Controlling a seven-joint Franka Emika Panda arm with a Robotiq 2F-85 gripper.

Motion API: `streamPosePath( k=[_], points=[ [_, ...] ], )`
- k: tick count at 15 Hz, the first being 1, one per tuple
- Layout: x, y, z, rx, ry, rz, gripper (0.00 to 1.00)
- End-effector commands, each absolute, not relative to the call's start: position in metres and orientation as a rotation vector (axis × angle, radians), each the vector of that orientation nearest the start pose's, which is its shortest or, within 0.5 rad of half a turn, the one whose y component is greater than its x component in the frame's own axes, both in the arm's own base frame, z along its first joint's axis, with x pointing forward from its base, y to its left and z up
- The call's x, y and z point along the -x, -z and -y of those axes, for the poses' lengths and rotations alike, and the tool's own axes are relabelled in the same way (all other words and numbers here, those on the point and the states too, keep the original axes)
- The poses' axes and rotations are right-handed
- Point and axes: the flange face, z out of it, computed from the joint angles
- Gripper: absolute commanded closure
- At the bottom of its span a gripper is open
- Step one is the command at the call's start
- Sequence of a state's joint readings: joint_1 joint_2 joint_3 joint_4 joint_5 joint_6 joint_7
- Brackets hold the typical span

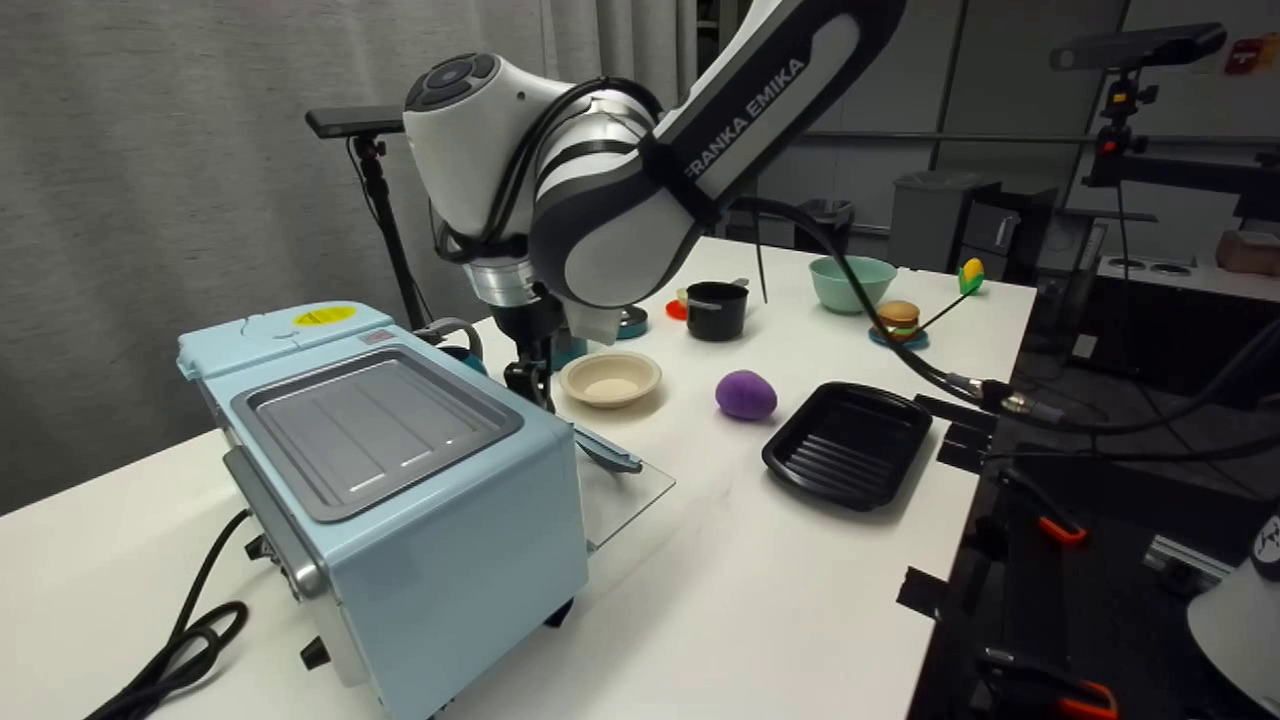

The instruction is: Open the oven door

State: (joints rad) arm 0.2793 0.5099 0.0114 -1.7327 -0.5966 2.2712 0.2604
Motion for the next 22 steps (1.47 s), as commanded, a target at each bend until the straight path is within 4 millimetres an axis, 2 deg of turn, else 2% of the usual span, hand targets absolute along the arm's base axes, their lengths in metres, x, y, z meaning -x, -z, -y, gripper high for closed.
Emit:
streamPosePath(
  k=[1,10,19,20,22],
  points=[
    [-0.633,-0.313,-0.166,3.417,0.317,0.704,0.00],
    [-0.616,-0.340,-0.158,3.336,0.401,0.630,0.00],
    [-0.596,-0.340,-0.154,3.303,0.355,0.587,0.00],
    [-0.607,-0.334,-0.159,3.341,0.342,0.574,0.00],
    [-0.603,-0.334,-0.159,3.340,0.336,0.574,0.00]
  ],
)
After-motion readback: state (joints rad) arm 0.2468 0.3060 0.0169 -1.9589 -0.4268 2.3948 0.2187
